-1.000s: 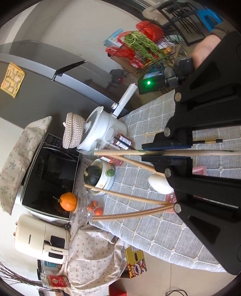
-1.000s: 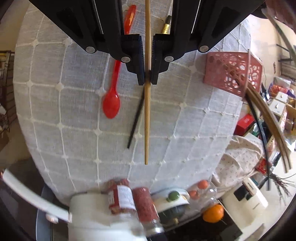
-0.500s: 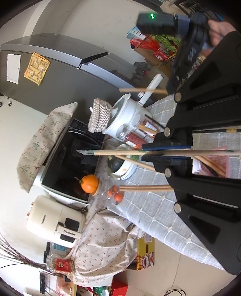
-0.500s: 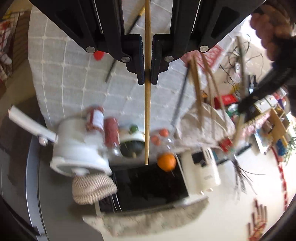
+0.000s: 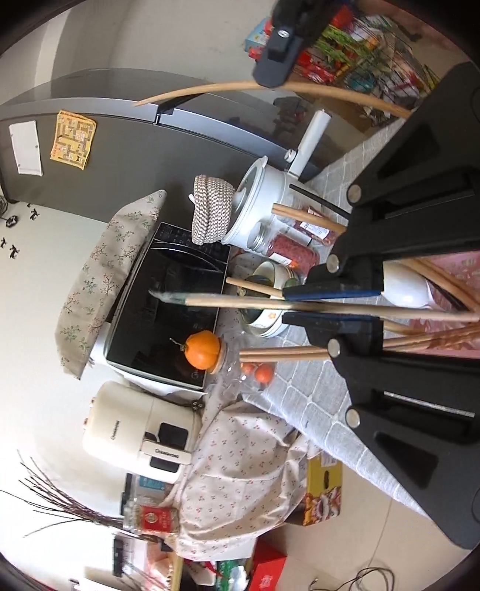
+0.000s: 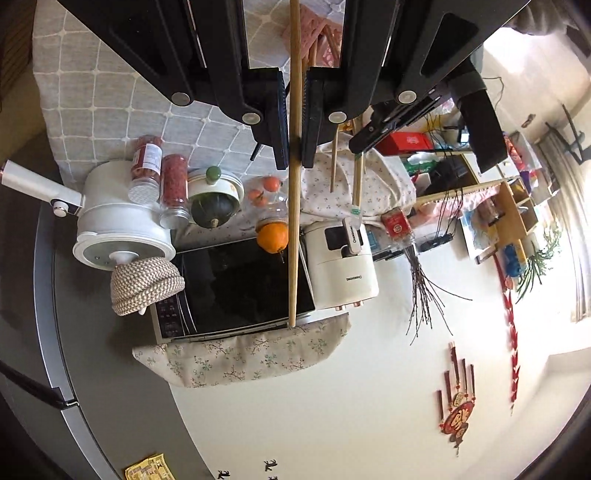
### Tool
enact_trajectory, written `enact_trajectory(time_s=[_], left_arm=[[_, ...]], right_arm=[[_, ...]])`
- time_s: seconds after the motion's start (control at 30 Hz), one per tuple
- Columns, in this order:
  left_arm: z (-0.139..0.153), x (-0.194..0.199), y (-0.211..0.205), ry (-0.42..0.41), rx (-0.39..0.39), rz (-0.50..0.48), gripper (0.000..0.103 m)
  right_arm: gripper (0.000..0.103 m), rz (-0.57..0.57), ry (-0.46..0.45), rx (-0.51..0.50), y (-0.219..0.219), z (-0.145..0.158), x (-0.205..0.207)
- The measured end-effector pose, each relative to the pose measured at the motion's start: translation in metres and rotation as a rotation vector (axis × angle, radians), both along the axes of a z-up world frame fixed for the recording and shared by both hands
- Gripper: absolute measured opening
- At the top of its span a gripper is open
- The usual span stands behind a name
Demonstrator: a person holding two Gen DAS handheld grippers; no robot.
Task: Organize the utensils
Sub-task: 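Drop both wooden chopsticks into the pink basket with both tools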
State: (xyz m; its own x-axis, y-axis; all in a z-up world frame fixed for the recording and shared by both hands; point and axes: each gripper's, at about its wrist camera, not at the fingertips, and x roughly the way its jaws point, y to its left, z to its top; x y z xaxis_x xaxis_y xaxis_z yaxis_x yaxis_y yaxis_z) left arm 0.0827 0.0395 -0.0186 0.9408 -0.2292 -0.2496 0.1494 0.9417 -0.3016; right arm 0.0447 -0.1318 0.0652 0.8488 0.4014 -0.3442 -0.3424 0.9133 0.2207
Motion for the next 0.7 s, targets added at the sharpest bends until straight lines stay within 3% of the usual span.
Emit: enact_trajectory(time_s=[0.13,0.23,0.37,0.4,0.43,0.5,0.7], left_arm=[[-0.005,-0.002,-0.007,-0.015,0.033,0.006,0.006],[-0.009,-0.003,-0.009,0.022,0.049,-0.010,0.006],[0.003,-0.005,0.004,0.091,-0.006,-0.001,0.006],[0.008,-0.005,0.006,0.115,-0.012,0.004,0.013],[0.012,-0.004,0.008,0.153,-0.013,0.016,0.027],[0.019,-0.004,0.013,0.241,-0.002,0.059,0.041],[0.013,0.004,0.029,0.458,0.043,0.106,0.050]], right_arm=[[0.006,0.017,-0.008,-0.004,0.006,-0.003,-0.003],[0.006,0.022,-0.002,-0.009,0.008,-0.006,-0.003],[0.007,0.027,0.013,0.007,0.009,-0.009,0.000],[0.007,0.027,0.015,0.008,0.010,-0.010,0.002],[0.006,0.025,0.015,0.008,0.011,-0.011,0.003],[0.007,0.013,0.014,0.012,0.013,-0.014,0.005],[0.007,-0.029,-0.038,0.042,0.026,-0.019,0.006]])
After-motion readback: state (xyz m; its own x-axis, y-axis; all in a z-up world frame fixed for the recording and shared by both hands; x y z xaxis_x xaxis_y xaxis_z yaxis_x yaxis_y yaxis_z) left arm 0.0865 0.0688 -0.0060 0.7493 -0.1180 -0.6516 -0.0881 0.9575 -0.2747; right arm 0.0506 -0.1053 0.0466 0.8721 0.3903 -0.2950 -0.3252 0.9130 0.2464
